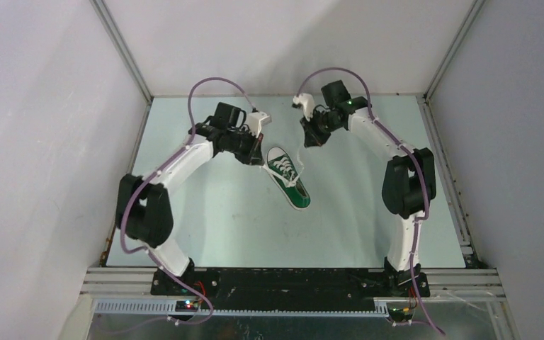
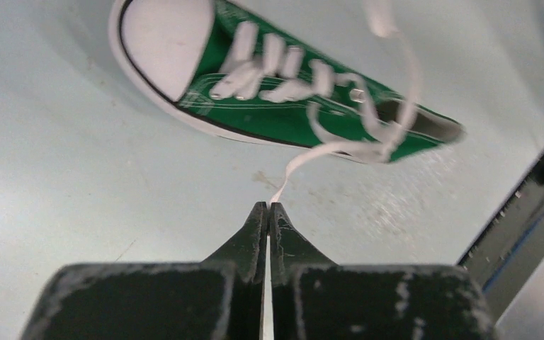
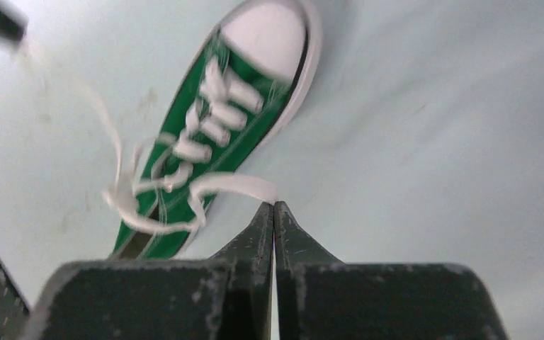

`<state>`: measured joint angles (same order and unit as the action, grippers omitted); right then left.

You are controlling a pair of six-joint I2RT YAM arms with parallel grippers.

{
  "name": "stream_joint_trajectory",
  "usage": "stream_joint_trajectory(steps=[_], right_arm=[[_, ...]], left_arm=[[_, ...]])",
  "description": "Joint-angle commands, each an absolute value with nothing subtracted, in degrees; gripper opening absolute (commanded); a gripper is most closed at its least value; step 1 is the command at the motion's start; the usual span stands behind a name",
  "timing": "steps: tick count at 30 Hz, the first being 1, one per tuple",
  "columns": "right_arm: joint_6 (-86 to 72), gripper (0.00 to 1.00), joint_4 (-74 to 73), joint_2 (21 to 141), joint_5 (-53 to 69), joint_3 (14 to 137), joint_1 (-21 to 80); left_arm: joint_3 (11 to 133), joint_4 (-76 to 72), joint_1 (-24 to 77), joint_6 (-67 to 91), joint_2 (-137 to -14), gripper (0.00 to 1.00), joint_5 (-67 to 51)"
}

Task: Tie the shoes
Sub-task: Tie the shoelace on the shoe.

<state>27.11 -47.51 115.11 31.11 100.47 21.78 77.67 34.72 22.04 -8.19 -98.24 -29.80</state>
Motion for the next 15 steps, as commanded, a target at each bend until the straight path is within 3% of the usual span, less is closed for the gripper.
stream_joint_trajectory(steps=[1, 9, 11, 12, 15], right_arm=[[20.2, 0.0, -34.3, 116.1, 34.6, 108.0, 24.3], [10.8, 0.0, -26.8, 129.8, 49.6, 120.4, 31.7], [4.5, 0.21, -23.2, 130.7, 55.2, 119.4, 32.1], [1.7, 0.37, -21.9, 130.5, 56.5, 118.6, 32.1], [0.7, 0.54, -22.5, 126.6, 56.9, 113.5, 29.8]], left_arm=[[75.6, 34.8, 24.8, -15.3, -92.7, 0.0, -35.4], [75.4, 36.2, 29.0, -25.1, -90.7, 0.0, -33.0], [74.1, 35.2, 29.3, -27.2, -90.0, 0.0, -32.5], [73.8, 34.8, 29.3, -27.4, -89.5, 0.0, -32.1], [73.4, 34.1, 29.6, -27.6, -89.3, 0.0, -31.9]])
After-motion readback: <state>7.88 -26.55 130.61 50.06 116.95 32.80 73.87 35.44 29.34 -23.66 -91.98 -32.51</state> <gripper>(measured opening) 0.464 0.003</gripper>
